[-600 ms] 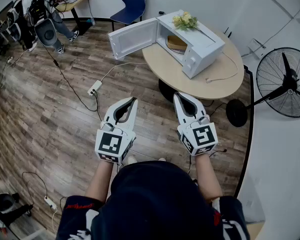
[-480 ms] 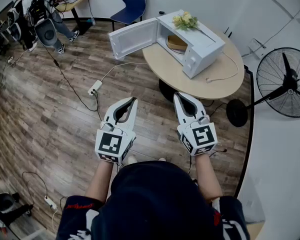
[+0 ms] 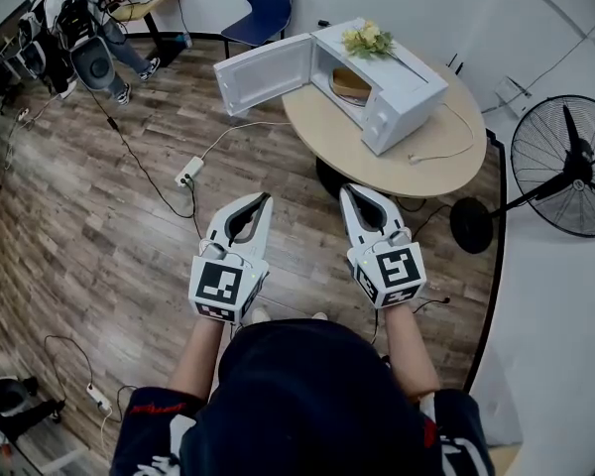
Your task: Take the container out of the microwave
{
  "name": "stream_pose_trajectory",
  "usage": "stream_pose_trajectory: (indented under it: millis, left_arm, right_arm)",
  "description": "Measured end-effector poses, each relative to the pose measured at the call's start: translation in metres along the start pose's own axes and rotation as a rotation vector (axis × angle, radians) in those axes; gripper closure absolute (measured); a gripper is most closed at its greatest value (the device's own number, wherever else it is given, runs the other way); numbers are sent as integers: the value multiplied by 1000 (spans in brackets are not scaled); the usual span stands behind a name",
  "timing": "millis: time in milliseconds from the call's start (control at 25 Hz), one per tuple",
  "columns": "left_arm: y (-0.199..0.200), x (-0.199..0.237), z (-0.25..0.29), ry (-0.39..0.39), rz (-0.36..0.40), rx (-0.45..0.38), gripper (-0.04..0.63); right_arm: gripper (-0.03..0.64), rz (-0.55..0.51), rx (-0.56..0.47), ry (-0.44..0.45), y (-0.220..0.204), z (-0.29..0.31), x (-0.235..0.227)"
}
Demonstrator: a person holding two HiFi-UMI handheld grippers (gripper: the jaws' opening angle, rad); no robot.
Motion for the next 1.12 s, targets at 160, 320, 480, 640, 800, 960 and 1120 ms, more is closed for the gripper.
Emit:
stream_pose_trajectory:
  millis: [160,320,480,640,800,960,1120]
  left_arm:
    - [-2,-14,8,8,0,13,581]
    - [-5,-34,17,15,0,19,581]
    - [-11,-56,21,23,6,34,581]
    - [-15,-70,24,39,22,57,581]
    - [-18,-74,31,37,20,77,581]
    - [-25,-66,43,31,12,89,581]
    - [-32,-49,63,21,4,91,581]
  right_arm:
    - [609,3,5,12,-6,-8,-12]
    - [609,7,5,35,-15,-19,-25]
    - [609,15,17,45,-25,-29,-39]
    - [609,8,18,64,-27,-36,-47]
    - [609,37,24,71,-35,-36,-55]
    - [609,42,38,68,-42,-24,-61]
    - [609,36,55,64,-45,1,-71]
Point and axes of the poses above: the fingertips, and each gripper's own axes: z forward along the fingers, x to its left, y out of its top, the point moved 7 cm from there along -z, backward along the fingers, and after that the axes turned 10 degrees about y, right-handed, at the moved point
